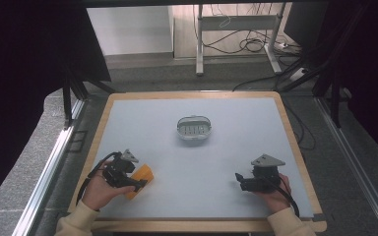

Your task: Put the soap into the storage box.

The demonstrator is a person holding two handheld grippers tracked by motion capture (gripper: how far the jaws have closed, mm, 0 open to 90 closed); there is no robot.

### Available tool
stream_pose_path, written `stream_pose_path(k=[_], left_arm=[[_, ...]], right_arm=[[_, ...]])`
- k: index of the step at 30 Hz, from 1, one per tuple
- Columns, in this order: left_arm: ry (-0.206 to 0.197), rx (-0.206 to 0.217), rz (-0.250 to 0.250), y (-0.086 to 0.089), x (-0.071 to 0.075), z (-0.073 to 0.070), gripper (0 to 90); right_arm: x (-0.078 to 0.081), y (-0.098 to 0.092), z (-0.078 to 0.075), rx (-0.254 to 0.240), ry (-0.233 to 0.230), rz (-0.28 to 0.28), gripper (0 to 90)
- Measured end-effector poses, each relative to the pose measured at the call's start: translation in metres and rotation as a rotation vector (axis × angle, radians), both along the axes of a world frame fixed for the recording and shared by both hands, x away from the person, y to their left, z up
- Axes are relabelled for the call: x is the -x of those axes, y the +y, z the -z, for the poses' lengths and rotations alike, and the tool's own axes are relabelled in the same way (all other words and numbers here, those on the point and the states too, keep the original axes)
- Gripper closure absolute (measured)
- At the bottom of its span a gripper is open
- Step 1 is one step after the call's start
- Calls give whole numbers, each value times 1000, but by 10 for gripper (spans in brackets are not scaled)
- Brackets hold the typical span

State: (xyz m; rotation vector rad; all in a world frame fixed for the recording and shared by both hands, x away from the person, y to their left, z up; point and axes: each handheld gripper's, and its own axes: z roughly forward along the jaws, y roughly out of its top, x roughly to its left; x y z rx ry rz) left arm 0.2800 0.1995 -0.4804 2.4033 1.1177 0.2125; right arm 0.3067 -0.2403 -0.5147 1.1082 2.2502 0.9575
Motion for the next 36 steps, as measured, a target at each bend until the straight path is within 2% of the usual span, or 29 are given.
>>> stream_pose_path(k=[1, 5, 7, 15, 20, 23, 31, 36], left_arm=[[15, -6, 2, -2, -2, 2, 325], [22, -18, -11, -4, -4, 6, 406], [39, -35, -20, -5, -5, 10, 424], [68, -54, -27, -8, -7, 15, 493], [86, -50, -48, -8, -8, 19, 543], [102, -48, -50, -8, -9, 22, 604], [104, -54, -55, -9, -9, 21, 610], [120, -48, -50, -5, -9, 20, 612]], right_arm=[[0, 0, 0, 1, -1, 1, 115], [0, 0, 0, 2, 1, 3, 115], [0, 0, 0, 3, 2, 4, 115], [0, 0, 0, 5, 5, 5, 115], [0, 0, 1, 9, 6, 3, 115], [-1, 0, 1, 11, 8, 4, 115], [-1, 1, 1, 11, 13, 4, 116], [-1, 1, 1, 14, 12, 2, 118]])
